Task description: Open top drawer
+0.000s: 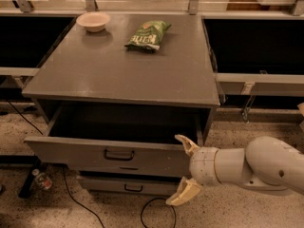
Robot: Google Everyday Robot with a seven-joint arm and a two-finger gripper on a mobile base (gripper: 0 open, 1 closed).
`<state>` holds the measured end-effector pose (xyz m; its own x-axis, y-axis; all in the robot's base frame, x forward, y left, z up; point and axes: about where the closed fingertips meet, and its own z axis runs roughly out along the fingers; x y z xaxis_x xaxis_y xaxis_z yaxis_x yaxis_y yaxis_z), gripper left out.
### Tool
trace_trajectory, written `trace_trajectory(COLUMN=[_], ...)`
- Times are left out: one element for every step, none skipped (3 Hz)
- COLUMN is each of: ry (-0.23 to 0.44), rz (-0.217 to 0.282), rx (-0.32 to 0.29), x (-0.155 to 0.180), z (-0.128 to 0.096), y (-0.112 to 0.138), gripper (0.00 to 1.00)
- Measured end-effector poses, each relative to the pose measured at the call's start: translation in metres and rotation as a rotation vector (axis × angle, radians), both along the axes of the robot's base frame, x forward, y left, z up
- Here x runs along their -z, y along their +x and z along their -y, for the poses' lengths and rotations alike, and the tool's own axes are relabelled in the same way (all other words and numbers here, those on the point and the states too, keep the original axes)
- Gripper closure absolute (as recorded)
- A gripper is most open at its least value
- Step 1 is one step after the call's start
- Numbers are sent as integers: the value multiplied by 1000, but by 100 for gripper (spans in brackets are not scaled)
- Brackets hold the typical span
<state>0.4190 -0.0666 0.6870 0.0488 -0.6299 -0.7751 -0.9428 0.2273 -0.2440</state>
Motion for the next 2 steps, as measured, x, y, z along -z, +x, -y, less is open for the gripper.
trace_trajectory(ry=[9, 13], rz=[-7, -15], rx=[0, 10], x=[1, 0], z=[0, -2], y=[2, 13], gripper=[0, 0])
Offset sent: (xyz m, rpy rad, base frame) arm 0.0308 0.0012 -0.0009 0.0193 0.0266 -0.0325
